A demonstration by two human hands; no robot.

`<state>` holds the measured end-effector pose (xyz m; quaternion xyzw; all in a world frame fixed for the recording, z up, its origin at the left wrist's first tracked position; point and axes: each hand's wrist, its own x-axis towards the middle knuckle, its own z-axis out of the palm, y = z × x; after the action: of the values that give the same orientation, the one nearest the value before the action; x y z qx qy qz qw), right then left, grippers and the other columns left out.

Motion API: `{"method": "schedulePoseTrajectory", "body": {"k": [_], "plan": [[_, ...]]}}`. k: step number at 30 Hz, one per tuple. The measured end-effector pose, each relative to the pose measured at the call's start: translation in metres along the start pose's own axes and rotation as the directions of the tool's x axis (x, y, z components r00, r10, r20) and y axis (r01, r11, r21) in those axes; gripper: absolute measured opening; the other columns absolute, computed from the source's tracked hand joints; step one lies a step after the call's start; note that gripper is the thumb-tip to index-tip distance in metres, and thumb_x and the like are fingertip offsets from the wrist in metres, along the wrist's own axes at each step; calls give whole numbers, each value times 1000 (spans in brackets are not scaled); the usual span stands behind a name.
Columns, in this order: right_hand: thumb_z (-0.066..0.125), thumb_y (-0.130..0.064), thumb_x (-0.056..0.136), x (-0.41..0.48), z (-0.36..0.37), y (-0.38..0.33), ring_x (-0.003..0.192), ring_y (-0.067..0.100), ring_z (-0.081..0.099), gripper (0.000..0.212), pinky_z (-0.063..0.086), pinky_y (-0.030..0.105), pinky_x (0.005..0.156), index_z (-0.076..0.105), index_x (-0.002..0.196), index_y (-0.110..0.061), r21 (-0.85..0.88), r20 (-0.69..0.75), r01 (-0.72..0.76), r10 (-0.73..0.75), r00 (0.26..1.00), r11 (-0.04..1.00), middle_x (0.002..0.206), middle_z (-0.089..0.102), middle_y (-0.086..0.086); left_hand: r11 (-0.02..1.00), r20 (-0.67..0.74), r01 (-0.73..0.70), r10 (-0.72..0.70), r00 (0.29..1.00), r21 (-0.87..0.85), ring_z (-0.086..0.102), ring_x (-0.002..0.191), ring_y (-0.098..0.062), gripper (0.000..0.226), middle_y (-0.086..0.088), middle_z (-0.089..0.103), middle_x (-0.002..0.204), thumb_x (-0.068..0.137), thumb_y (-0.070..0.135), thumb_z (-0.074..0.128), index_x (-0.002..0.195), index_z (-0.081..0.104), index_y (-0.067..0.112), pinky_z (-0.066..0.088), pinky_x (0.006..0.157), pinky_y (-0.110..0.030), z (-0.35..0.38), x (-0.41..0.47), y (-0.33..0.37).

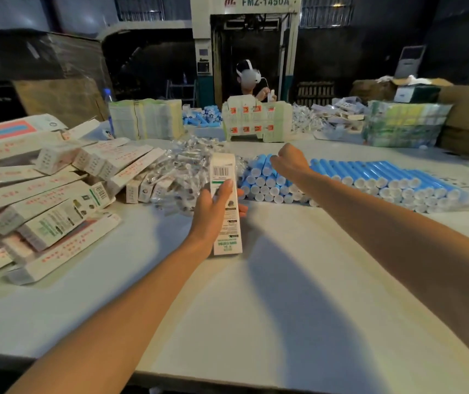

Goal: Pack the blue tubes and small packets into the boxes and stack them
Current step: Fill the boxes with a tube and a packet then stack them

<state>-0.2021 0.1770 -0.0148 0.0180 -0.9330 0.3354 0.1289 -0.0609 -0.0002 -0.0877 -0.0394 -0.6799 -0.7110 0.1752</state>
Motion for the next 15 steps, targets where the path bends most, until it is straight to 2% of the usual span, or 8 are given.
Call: {"method": "schedulePoseTrajectory", "body": {"k": [1,3,5,8,10,12,13,15], "plan": [[52,-23,101,10,5,-3,101,31,53,23,46,39,74,56,110,-2,-62,38,-9,12,999,998,104,55,15,1000,5,1,-1,1000,-15,79,71,-22,35,-5,81,106,110,38,56,134,63,13,61,61,-28,-1,1,-1],[49,-29,104,25,17,-6,128,37,48,44,46,46,99,47,138,-2,-179,100,-36,54,994,983,137,49,21,999,8,4,-3,1000,-39,79,74,-25,35,-2,81,106,109,39,57,136,61,17,65,68,-35,-3,4,-2],[46,-29,105,33,26,-6,137,38,42,46,42,48,107,44,143,-4,-264,111,-52,84,990,963,147,45,21,999,16,5,-4,1000,-37,80,77,-26,35,-1,81,107,109,41,57,136,60,19,66,70,-36,-3,5,-2],[47,-20,104,41,28,-7,127,37,51,33,46,44,95,53,131,-3,-279,115,-48,83,990,959,136,56,21,1000,43,-2,3,999,-18,80,79,-26,36,1,81,108,109,43,56,136,61,20,63,67,-30,-2,5,-4],[51,-13,103,46,26,-7,109,33,60,25,46,38,80,56,124,-1,-261,128,-43,78,989,964,123,62,18,1000,62,-6,8,998,-26,80,80,-27,31,0,81,108,109,43,56,131,63,23,65,70,-34,0,4,-3],[53,-12,102,47,23,-9,96,28,59,24,44,34,75,56,124,-1,-270,135,-33,71,988,962,110,60,15,998,81,-8,13,997,-61,80,81,-28,22,-2,81,108,109,40,57,125,64,26,66,71,-37,3,4,-3],[54,-12,103,47,23,-10,96,28,59,26,44,34,75,55,126,-1,-281,133,-26,66,989,959,109,58,14,997,91,-4,11,996,-75,80,81,-28,20,-2,81,108,109,39,57,123,65,27,65,69,-35,4,2,-2],[54,-11,104,45,25,-11,111,32,61,35,48,36,84,48,136,1,-293,115,-33,69,991,956,124,58,18,996,115,15,-5,993,-91,80,80,-26,23,-1,81,108,109,39,57,125,65,24,63,67,-30,6,0,1]]}}
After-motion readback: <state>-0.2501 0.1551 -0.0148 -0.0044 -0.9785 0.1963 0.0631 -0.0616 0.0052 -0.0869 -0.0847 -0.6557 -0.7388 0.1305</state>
